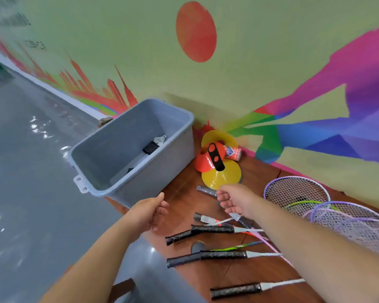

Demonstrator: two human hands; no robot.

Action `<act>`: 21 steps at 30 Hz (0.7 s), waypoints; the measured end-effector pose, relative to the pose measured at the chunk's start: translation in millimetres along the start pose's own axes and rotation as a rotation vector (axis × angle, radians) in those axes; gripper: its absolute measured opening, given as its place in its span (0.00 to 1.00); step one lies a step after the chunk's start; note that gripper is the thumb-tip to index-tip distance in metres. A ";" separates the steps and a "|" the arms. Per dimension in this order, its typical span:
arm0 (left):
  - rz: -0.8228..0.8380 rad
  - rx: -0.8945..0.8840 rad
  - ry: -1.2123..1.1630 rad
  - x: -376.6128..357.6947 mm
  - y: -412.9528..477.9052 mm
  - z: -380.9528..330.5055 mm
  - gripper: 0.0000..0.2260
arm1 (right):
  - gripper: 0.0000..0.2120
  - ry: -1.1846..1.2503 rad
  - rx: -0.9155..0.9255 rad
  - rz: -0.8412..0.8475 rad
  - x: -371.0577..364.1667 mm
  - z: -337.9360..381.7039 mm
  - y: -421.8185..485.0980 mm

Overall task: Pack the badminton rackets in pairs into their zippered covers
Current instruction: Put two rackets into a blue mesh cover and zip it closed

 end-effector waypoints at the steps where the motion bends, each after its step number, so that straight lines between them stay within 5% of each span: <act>1: 0.035 0.005 0.049 -14.3 8.3 -1.5 0.22 | 0.10 0.041 -0.017 -0.027 16.4 -11.9 -2.4; 9: 0.257 -0.054 0.343 -117.0 44.2 2.5 0.18 | 0.13 0.236 -0.144 -0.232 90.0 -101.9 -26.6; 21: 0.631 -0.132 0.626 -220.0 66.4 21.4 0.08 | 0.09 0.491 -0.295 -0.551 83.3 -202.6 -102.1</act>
Point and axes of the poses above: each hand's wrist, its own y-axis towards the middle knuckle, its own x-axis out of the back of the hand, z = x × y, the point moved 4 cm from there along y, towards the middle knuckle, and after that the axes turned 8 degrees about -y, right-handed, at the moved point
